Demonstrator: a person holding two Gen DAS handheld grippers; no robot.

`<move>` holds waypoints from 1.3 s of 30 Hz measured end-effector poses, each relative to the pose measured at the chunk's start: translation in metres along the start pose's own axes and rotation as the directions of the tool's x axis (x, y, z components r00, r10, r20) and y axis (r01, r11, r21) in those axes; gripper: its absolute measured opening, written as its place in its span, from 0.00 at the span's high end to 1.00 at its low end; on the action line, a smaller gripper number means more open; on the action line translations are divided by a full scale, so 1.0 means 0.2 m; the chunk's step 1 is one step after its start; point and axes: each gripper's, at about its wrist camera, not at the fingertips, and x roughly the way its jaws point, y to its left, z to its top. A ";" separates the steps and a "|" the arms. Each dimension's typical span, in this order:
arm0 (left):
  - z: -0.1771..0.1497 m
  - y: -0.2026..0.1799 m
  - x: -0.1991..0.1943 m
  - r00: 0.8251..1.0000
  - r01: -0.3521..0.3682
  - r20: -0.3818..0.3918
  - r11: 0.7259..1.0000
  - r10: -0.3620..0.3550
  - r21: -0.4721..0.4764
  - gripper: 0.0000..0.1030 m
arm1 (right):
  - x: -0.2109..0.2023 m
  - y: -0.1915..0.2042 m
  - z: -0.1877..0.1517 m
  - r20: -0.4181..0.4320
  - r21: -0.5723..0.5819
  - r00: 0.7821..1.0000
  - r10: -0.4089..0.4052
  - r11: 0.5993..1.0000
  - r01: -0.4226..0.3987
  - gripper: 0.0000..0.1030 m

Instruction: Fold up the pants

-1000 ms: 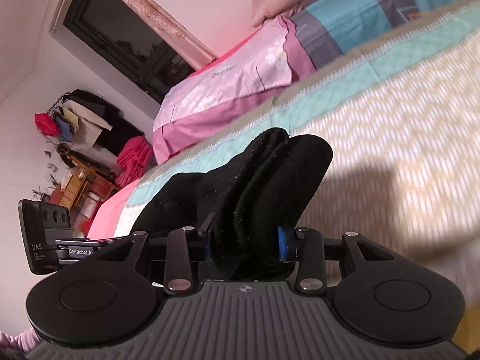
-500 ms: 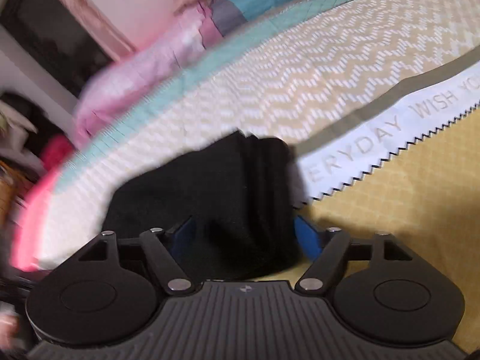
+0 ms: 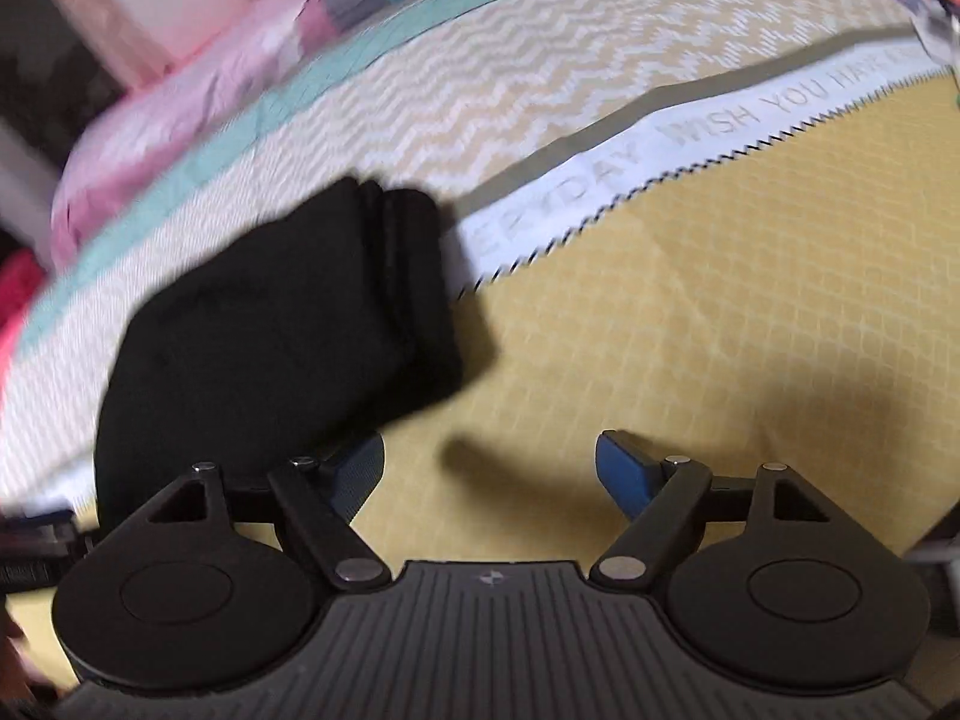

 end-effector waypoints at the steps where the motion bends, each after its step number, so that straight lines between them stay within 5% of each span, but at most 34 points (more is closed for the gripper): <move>1: -0.01 0.00 -0.01 1.000 -0.006 -0.003 1.000 0.006 0.001 0.00 | -0.02 0.03 -0.03 -0.007 -0.030 1.000 -0.004 1.000 0.004 0.19; 10: -0.04 0.01 0.01 0.999 -0.014 -0.042 0.999 0.013 -0.033 0.00 | -0.01 0.28 -0.11 -0.029 -0.225 0.999 -0.039 0.974 0.031 0.13; 39: -0.05 0.00 0.09 0.994 -0.038 -0.102 0.998 0.032 -0.050 0.00 | 0.06 0.40 -0.14 -0.104 -0.291 0.994 -0.026 0.957 -0.005 0.11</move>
